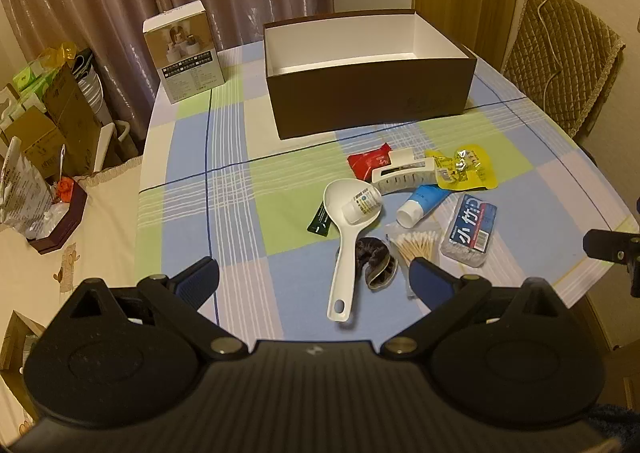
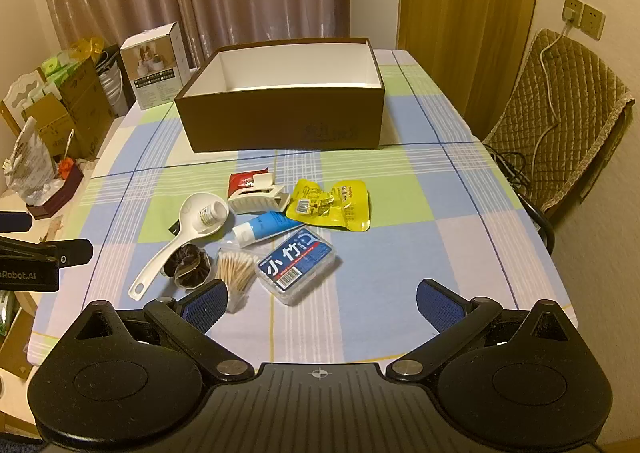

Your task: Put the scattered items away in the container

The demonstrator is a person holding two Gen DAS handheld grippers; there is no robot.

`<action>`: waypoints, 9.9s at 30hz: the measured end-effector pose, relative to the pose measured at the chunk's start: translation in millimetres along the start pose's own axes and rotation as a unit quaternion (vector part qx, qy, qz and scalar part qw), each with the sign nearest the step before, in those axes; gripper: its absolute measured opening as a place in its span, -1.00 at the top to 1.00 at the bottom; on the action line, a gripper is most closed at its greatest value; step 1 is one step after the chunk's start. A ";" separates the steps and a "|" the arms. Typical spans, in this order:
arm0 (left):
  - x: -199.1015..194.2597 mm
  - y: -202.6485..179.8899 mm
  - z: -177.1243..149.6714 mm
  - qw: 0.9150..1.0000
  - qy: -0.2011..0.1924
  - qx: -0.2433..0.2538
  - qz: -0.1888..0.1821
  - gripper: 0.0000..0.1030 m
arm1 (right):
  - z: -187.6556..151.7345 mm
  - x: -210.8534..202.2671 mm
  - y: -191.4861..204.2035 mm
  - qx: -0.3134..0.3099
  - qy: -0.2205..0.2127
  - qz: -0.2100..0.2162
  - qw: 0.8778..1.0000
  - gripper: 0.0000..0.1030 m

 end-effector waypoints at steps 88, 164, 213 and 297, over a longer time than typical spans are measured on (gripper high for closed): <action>98.3 29.8 -11.4 0.993 0.087 -0.073 -0.008 -0.98 | -10.1 200.5 58.0 -0.305 0.071 0.203 0.928 -1.00; 136.3 15.0 150.0 0.975 -0.007 0.152 -0.163 0.56 | 155.3 169.6 -43.2 -0.153 -0.036 0.203 0.967 -0.73; 327.1 67.3 256.8 0.978 0.133 0.127 -0.099 0.56 | 269.2 355.0 50.0 -0.276 0.057 0.151 0.947 -0.73; 143.3 52.7 39.2 0.975 0.100 -0.059 -0.189 0.07 | 105.0 195.0 -30.5 -0.091 0.073 0.159 0.980 -0.73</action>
Point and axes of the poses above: each gripper's, at about its wrist camera, not at the fingertips, and x roughly the way its jaws point, y to its left, z to its top, the point moved 9 cm from there along x, roughly the way its jaws point, and after that the axes turned 13 degrees about -z, right-handed, at the moved point
